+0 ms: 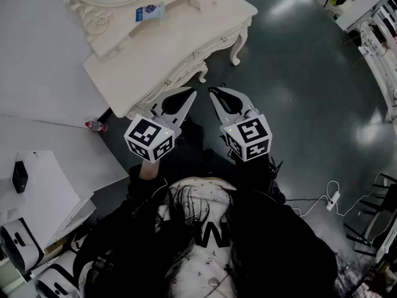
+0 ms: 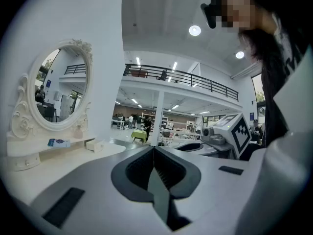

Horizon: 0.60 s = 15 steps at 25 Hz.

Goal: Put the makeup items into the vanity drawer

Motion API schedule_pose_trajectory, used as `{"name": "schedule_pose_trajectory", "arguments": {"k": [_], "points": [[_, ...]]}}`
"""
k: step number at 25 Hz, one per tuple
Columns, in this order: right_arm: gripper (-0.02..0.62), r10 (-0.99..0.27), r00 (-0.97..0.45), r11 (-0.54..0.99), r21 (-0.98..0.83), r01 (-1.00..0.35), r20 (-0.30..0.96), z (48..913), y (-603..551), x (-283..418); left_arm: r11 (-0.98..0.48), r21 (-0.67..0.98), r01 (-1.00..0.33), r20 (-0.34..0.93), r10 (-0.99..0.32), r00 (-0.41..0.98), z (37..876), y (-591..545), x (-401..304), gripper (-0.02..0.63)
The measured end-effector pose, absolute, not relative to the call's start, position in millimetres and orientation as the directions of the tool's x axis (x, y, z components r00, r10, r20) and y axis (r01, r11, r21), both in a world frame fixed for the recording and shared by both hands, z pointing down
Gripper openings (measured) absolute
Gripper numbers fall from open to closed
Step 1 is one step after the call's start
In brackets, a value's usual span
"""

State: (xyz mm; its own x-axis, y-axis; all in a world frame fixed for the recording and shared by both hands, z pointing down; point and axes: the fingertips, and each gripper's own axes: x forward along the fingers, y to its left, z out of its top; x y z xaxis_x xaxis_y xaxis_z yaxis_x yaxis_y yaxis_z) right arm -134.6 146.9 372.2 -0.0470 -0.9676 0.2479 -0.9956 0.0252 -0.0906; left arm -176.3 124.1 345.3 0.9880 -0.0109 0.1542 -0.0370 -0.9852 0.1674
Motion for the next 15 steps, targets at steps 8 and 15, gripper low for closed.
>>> {"name": "schedule_pose_trajectory", "arguments": {"k": [8,15], "points": [[0.035,-0.968,-0.061,0.036,-0.105,-0.994,0.242,374.4,146.1,-133.9,-0.985,0.168,-0.047,0.173,-0.017,0.985,349.0,123.7,-177.1,0.0],[0.035,-0.97,-0.066,0.041,-0.112,-0.993,0.234,373.4,147.1,-129.2,-0.986,0.16,-0.04,0.178,-0.011,0.984,348.2,126.7,-170.5,0.0]]}}
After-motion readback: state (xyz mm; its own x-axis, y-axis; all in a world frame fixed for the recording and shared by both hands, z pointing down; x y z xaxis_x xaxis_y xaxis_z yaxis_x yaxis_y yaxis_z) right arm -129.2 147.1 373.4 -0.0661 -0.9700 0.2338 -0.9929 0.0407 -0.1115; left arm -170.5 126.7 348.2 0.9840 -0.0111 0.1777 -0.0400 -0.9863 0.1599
